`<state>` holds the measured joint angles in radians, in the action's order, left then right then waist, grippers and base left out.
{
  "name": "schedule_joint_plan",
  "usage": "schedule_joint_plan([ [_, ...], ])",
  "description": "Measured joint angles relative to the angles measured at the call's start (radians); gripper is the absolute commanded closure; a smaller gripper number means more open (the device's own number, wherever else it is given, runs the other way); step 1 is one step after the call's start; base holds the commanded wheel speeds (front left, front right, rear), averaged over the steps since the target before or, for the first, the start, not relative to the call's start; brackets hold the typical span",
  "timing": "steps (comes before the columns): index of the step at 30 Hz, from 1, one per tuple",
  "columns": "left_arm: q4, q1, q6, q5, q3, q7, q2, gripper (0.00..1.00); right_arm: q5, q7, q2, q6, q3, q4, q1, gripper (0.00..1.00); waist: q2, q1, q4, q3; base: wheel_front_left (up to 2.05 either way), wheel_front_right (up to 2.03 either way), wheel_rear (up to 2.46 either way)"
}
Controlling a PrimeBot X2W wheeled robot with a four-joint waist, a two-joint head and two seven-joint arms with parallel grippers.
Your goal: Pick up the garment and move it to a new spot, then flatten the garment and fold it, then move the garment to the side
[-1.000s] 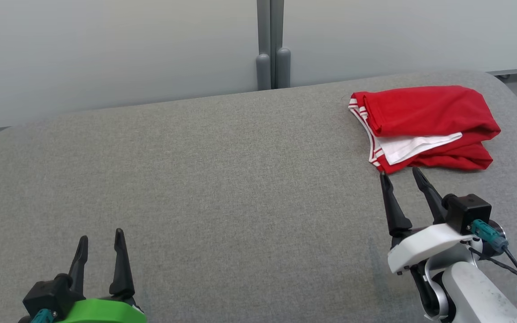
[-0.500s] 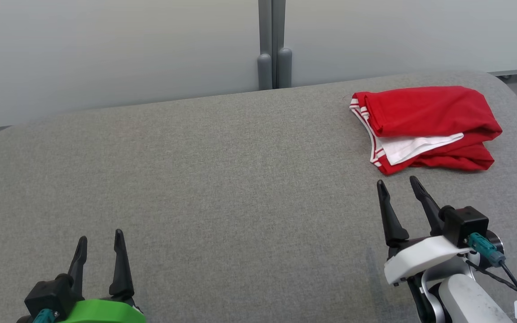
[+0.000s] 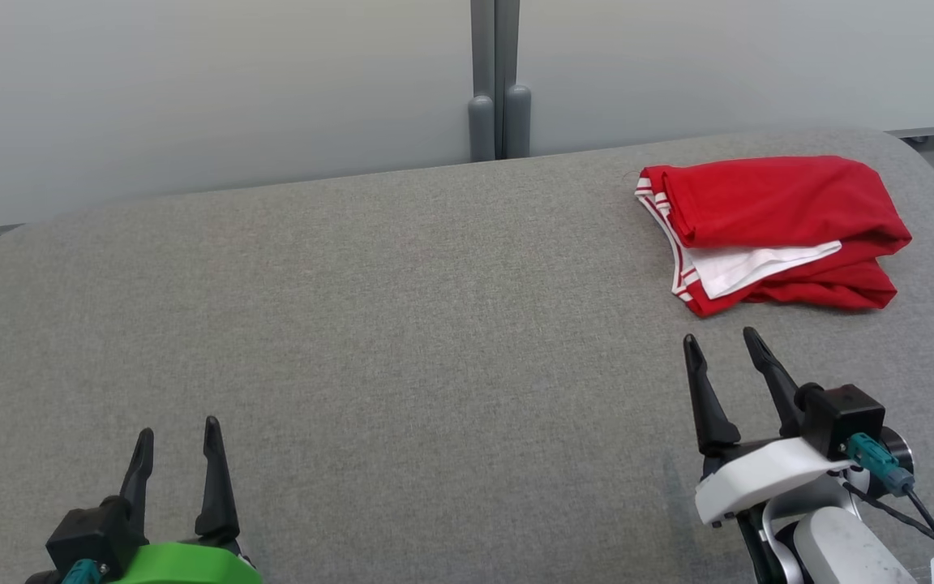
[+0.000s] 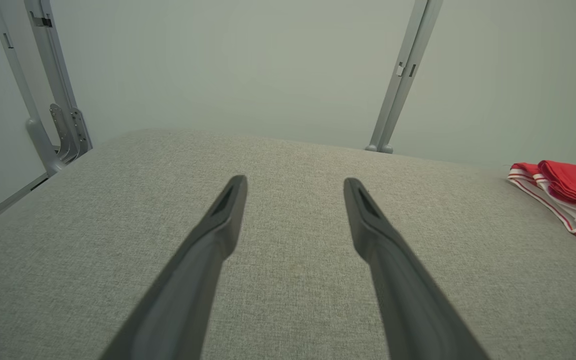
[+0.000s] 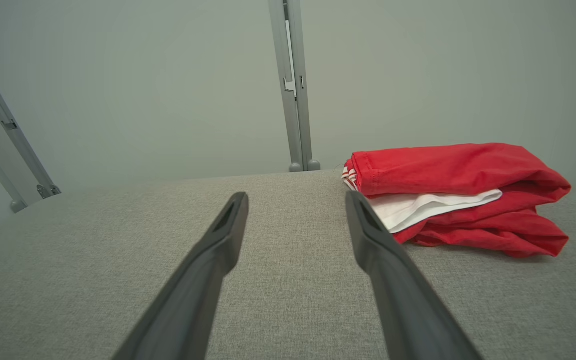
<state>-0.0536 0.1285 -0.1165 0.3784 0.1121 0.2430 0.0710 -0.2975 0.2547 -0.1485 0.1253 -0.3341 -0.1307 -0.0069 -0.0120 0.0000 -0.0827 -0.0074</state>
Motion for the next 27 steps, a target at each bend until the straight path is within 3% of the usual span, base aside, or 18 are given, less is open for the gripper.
schedule_joint_plan([
  [1, -0.002, 0.000, 0.000, -0.018, -0.001, 0.000, 0.000, 1.00, 0.000, 0.000, 0.001, 0.000, 0.003, 0.003, 0.000, 1.00, 0.0000, 0.0000, 0.000, 0.000, 0.00, 0.00, 0.00],
  [11, -0.062, 0.001, 0.007, 0.017, 0.012, -0.007, -0.017, 1.00, -0.032, 0.000, 0.017, -0.011, -0.002, -0.041, 0.052, 1.00, 0.0000, 0.0000, 0.003, 0.001, 0.00, 0.00, 0.00],
  [27, -0.067, 0.001, 0.039, 0.230, -0.012, -0.058, -0.017, 1.00, -0.261, -0.037, 0.027, -0.037, 0.052, -0.026, 0.056, 1.00, 0.0000, 0.0000, 0.017, 0.004, 0.00, 0.00, 0.00],
])
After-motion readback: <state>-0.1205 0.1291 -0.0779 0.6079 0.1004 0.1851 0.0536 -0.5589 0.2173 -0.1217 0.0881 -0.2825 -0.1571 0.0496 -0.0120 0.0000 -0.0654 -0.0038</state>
